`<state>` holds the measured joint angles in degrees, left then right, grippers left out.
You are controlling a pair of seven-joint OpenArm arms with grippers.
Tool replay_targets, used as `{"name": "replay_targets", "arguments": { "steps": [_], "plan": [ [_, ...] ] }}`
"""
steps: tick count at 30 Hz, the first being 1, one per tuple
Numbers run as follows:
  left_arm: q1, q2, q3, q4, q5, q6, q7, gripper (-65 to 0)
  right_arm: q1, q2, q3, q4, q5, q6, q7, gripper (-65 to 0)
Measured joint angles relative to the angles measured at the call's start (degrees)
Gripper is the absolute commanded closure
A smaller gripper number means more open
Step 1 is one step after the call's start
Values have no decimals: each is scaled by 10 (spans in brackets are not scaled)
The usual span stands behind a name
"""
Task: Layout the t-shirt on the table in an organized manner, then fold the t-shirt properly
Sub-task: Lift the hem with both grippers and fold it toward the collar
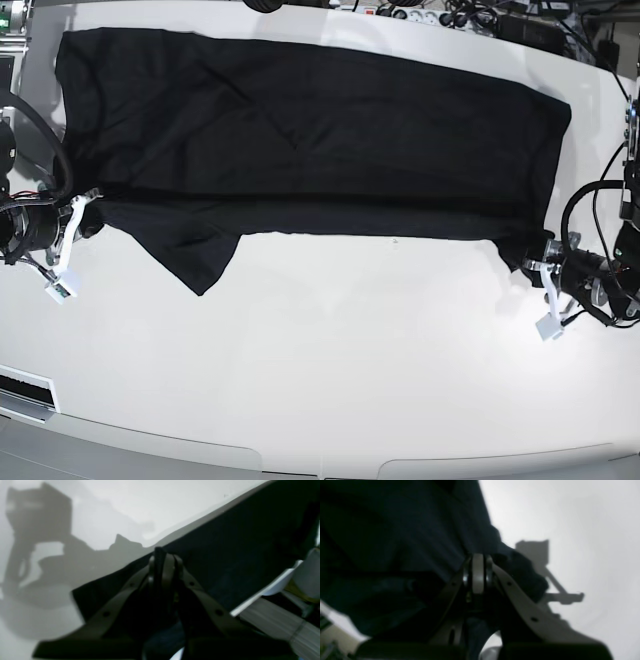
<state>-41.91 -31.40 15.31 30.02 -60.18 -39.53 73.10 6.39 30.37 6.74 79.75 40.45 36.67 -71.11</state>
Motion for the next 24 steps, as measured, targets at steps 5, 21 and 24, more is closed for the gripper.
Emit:
{"name": "replay_targets", "arguments": {
  "steps": [5, 21, 24],
  "plan": [
    [0, -1, 0, 1, -27, 0, 56, 0, 0, 0, 0, 0, 6, 0, -3, 0],
    [11, -39, 0, 2, -95, 0, 65, 0, -23, 1, 0, 0, 23, 9, -21, 0],
    [21, -40, 0, 2, -97, -1, 65, 0, -36, 0, 0, 0, 23, 10, -24, 0]
  ]
}}
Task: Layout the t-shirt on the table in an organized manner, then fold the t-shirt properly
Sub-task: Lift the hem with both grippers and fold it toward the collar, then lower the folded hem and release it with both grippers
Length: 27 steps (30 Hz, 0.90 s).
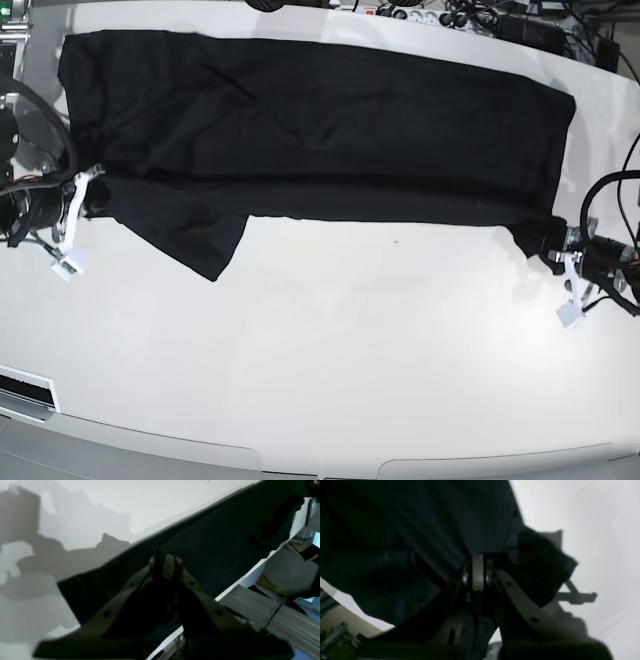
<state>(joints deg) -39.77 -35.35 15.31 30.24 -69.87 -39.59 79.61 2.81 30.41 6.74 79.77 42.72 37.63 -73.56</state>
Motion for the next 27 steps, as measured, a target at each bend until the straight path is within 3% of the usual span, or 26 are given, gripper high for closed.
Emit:
{"name": "replay_targets", "arguments": {
  "steps": [8, 14, 22, 23, 24, 27],
  "plan": [
    [29, 1, 0, 1, 21, 5, -1, 0, -3, 0, 0, 0, 0, 9, 0, 0],
    [48, 1, 0, 0, 98, 5, -20, 0, -3, 0, 0, 0, 4, 9, 0, 0],
    [47, 0, 0, 0, 97, 5, -37, 0, -3, 0, 0, 0, 4, 9, 0, 0],
    [47, 1, 0, 0, 97, 5, -37, -32, -3, 0, 0, 0, 4, 9, -1, 0],
    [47, 1, 0, 0, 97, 5, -37, -96, -3, 0, 0, 0, 4, 8, -2, -52],
    [47, 1, 0, 0, 95, 5, -37, -296, -4, 3, 0, 0, 4, -1, -4, -317]
  ]
}}
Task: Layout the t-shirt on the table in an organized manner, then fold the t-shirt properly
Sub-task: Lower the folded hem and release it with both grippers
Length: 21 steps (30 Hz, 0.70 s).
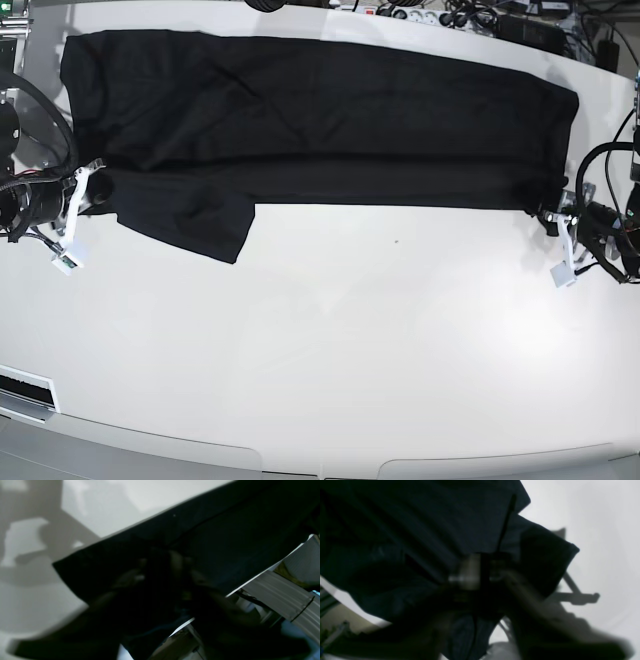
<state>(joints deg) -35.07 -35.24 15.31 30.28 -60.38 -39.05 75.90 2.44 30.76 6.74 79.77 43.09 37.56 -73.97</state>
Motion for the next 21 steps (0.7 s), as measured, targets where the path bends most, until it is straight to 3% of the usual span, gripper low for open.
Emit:
{"name": "replay_targets", "arguments": {
  "steps": [2, 5, 7, 11, 14, 21],
  "plan": [
    [0, 0, 0, 0, 0, 0, 0, -355, 1, 7, 0, 0, 0, -13, -2, -385],
    [0, 0, 0, 0, 0, 0, -5, -358, 1, 29, 0, 28, -2, -49, 2, -384],
    [0, 0, 0, 0, 0, 0, -15, -358, 2, 45, 0, 58, 1, -81, 35, -384],
    [4, 0, 0, 0, 0, 0, -30, -358, 5, 50, 1, 87, 73, -104, 81, -384],
    [20, 0, 0, 1, -9, 0, -45, -358, 3, 22, 1, 84, 59, -104, 87, -384],
    [32, -3, -3, 2, -13, 0, -63, -358, 3, -64, 1, 70, -42, -111, 190, -384]
  ]
}}
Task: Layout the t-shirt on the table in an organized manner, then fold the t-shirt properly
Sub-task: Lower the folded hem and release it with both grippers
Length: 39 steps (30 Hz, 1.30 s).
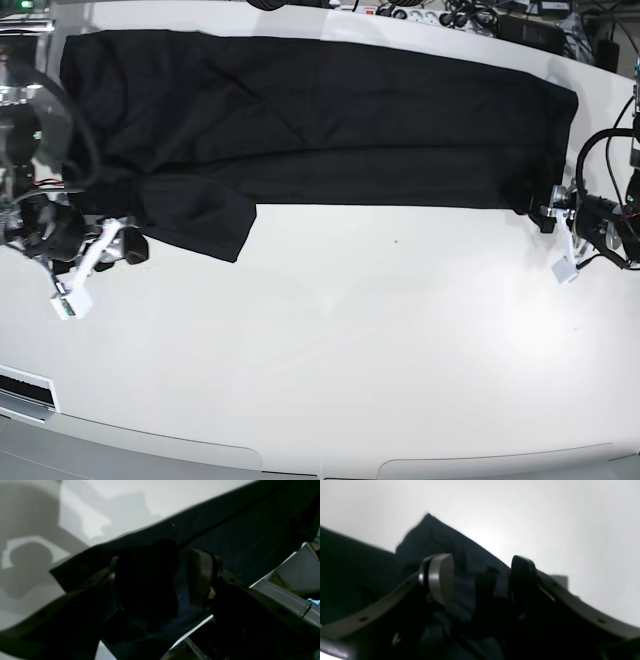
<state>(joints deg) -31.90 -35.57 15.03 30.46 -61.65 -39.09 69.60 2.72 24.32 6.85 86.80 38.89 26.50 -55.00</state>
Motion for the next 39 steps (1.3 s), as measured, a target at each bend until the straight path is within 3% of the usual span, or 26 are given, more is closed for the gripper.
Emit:
{"name": "replay_targets", "arguments": {
  "steps": [8, 16, 23, 27, 32, 35, 39],
  "plan": [
    [0, 0, 0, 1, 1, 0, 0, -358, 39, -76, 0, -124, -85, -11, 41, -375],
    [0, 0, 0, 1, 1, 0, -2, -358, 132, -81, 1, -322, -80, 37, 71, -375],
    [0, 0, 0, 1, 0, 0, -4, -358, 143, -81, 1, -352, -78, 86, 74, -375],
    [0, 0, 0, 1, -3, 0, -4, -358, 141, -80, 1, -352, -73, 102, 39, -375],
    [3, 0, 0, 1, -16, 0, -6, -358, 141, -80, 1, -352, -4, 133, -34, -372],
    [3, 0, 0, 1, -20, 0, -6, -358, 141, -81, 1, -352, 0, 132, -42, -273],
    [3, 0, 0, 1, -20, 0, -6, -358, 136, -82, 1, -355, -8, 132, -29, -2]
  ]
}}
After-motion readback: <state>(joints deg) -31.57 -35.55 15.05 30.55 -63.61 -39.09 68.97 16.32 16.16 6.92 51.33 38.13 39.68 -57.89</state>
